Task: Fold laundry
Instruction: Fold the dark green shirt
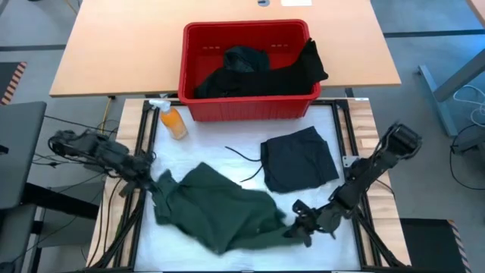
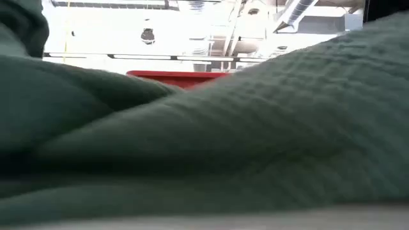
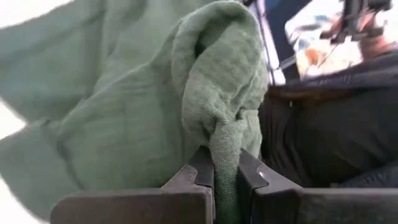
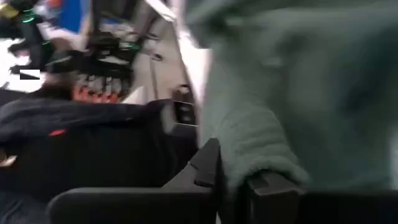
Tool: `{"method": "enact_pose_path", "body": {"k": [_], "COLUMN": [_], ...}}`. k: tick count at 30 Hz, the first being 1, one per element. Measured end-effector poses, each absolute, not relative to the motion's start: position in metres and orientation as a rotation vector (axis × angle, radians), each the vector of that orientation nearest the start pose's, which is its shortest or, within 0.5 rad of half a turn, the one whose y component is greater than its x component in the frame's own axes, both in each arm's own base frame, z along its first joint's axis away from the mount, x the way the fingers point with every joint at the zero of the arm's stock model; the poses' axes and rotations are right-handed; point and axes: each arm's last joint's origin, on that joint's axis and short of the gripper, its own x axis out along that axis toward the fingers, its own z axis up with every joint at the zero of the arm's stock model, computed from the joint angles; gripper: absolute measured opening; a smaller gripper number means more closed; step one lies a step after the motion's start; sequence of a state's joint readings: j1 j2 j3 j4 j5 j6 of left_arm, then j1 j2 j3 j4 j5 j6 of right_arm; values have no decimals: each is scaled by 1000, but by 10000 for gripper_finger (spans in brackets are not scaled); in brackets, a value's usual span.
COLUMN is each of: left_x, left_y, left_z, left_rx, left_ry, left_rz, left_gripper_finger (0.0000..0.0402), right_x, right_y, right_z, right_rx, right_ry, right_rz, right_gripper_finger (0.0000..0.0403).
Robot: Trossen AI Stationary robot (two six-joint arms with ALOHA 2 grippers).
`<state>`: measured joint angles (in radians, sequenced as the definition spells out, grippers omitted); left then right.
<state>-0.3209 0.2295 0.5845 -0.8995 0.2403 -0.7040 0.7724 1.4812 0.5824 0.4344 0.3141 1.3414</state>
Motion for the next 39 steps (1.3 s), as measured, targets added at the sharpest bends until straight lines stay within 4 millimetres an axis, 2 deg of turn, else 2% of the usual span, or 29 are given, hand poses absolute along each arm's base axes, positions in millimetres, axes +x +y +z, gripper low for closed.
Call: {"method": "enact_pose_path", "body": {"k": [3, 6, 9, 13, 17, 21, 24, 26, 29, 33, 36, 39], "left_x": [53, 55, 55, 55, 54, 54, 54, 54, 54, 54, 54, 54], "left_y": [-26, -28, -29, -29, -30, -30, -30, -30, -30, -30, -30, -30], "left_z": [237, 226, 223, 224, 224, 224, 224, 224, 224, 224, 224, 224], "left_rx": [-692, -718, -731, -730, -709, -676, -671, -686, -692, -682, -669, -648], "left_ry": [804, 864, 884, 891, 893, 884, 881, 886, 888, 886, 884, 877], "left_rz": [-324, -336, -346, -388, -416, -431, -429, -423, -420, -426, -439, -449], "left_gripper_finger": [0, 0, 0, 0, 0, 0, 0, 0, 0, 0, 0, 0], "right_x": [213, 219, 226, 229, 228, 234, 245, 250, 250, 236, 224, 216], "right_y": [188, 182, 171, 155, 135, 109, 92, 89, 100, 137, 160, 171], "right_z": [154, 152, 161, 186, 208, 224, 225, 219, 199, 171, 165, 165], "right_rx": [1066, 1031, 1039, 1104, 1111, 954, 857, 895, 999, 1213, 1330, 1378], "right_ry": [702, 726, 726, 736, 683, 521, 418, 474, 686, 1043, 1200, 1258], "right_rz": [62, 78, 118, 256, 291, 284, 248, 274, 325, 307, 291, 281], "right_gripper_finger": [87, 123, 157, 189, 194, 189, 185, 183, 179, 168, 158, 151]}}
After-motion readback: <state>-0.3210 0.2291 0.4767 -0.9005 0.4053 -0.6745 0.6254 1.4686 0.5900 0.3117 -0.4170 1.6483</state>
